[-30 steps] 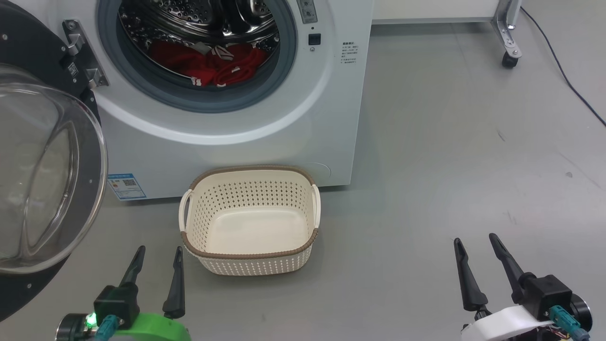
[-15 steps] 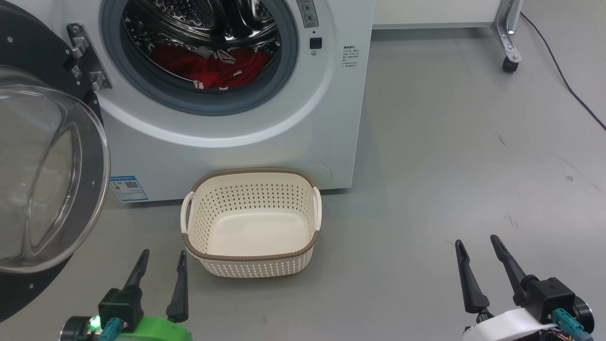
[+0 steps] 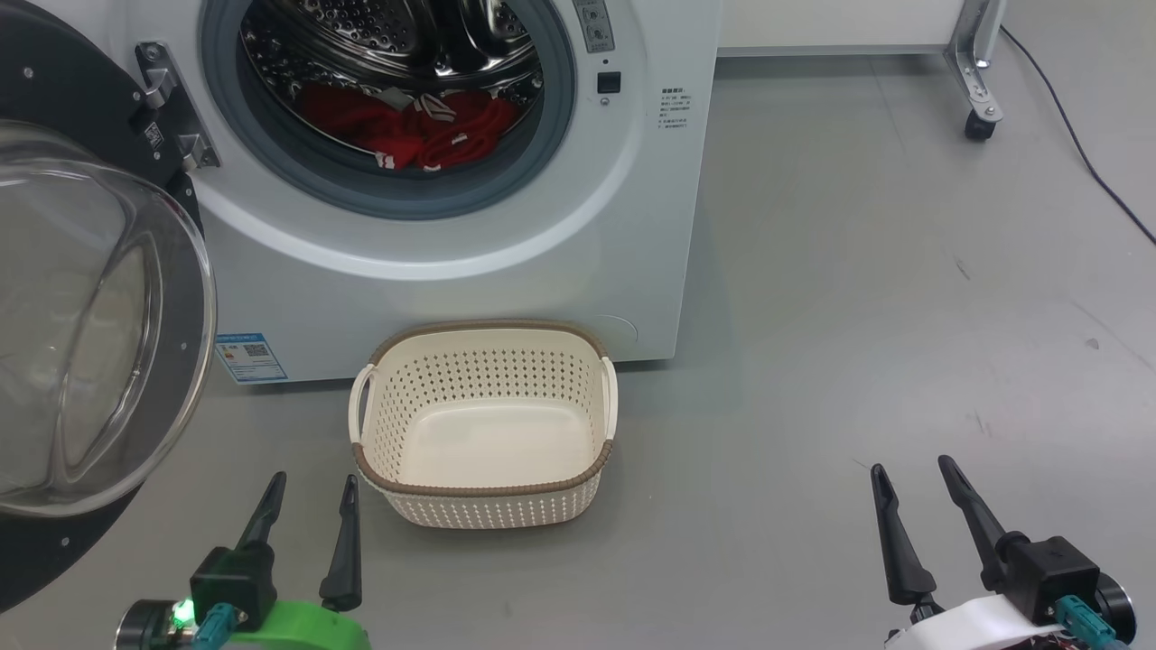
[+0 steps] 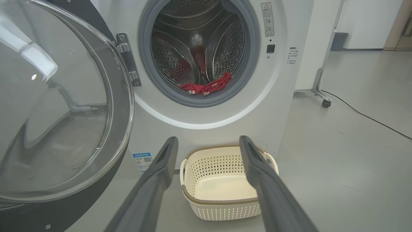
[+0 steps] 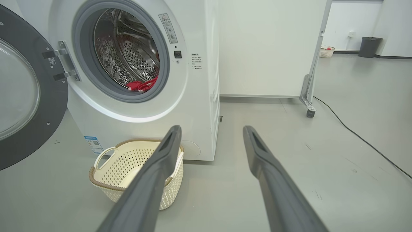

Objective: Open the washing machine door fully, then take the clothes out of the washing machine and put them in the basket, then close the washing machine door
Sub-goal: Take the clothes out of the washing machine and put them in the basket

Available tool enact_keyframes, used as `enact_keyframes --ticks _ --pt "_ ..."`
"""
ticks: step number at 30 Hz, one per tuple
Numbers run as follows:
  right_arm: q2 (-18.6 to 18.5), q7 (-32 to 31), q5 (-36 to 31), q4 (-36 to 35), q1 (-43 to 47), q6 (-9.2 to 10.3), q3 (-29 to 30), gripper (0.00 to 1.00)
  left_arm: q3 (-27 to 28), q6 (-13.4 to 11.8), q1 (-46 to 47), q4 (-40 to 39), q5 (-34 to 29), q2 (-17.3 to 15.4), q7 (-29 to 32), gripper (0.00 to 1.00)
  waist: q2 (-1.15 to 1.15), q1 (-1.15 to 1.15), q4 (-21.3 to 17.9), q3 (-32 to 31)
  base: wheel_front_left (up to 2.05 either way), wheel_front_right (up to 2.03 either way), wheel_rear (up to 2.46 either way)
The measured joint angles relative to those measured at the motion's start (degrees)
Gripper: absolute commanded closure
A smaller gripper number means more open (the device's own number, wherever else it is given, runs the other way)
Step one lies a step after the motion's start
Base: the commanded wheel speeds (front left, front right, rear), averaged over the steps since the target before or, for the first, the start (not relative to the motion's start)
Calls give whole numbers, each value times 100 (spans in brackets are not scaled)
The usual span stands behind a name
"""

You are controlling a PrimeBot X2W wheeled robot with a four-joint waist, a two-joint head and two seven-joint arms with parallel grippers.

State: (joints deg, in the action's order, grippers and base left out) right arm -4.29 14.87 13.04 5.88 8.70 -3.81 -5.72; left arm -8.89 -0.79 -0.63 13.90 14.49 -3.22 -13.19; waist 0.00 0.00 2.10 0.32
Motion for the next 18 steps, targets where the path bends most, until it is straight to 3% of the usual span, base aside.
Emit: enact_keyframes --ticks 18 --pt "13 0 0 -25 0 -1 16 0 -75 -29 0 -64 -21 2 0 0 0 0 -18 -40 57 -57 0"
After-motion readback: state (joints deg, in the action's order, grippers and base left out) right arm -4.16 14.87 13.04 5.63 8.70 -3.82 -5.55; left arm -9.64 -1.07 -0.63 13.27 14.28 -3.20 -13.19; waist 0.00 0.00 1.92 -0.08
